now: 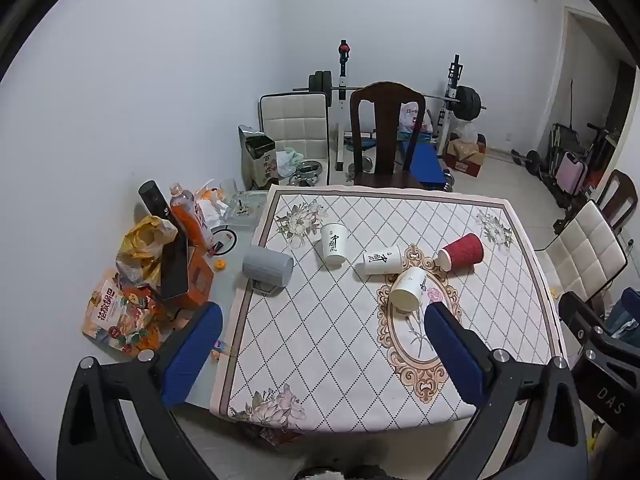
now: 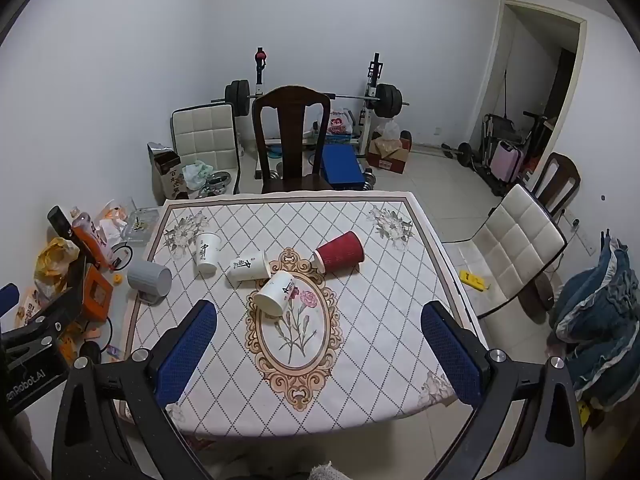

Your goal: Flip cup upright

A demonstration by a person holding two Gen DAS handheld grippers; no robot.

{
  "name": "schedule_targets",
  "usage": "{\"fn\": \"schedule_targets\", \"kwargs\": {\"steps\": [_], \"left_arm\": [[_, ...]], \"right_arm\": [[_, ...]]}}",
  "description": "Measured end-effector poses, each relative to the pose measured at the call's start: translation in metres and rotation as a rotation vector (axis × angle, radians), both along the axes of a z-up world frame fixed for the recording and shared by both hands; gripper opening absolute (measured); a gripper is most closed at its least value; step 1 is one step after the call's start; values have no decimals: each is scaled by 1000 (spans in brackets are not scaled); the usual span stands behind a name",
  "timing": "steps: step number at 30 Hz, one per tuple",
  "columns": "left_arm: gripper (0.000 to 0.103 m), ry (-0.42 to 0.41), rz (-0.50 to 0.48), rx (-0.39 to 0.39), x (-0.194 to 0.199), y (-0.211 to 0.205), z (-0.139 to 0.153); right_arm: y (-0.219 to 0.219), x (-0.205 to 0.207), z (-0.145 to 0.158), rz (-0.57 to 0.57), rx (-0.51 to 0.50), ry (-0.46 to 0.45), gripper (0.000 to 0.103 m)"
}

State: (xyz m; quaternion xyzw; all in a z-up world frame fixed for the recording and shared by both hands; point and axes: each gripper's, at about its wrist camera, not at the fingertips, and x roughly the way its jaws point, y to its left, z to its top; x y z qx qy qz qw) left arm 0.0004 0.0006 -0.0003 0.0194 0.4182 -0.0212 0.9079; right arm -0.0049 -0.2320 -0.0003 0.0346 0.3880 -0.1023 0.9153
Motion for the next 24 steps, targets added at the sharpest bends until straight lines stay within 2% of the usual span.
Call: {"fn": "schedule_targets", "kwargs": {"steps": [24], "left_arm": [[103,-18,3,7,0,-1,6]], "right_arm": [[4,0,7,9,-6,8,103]]}}
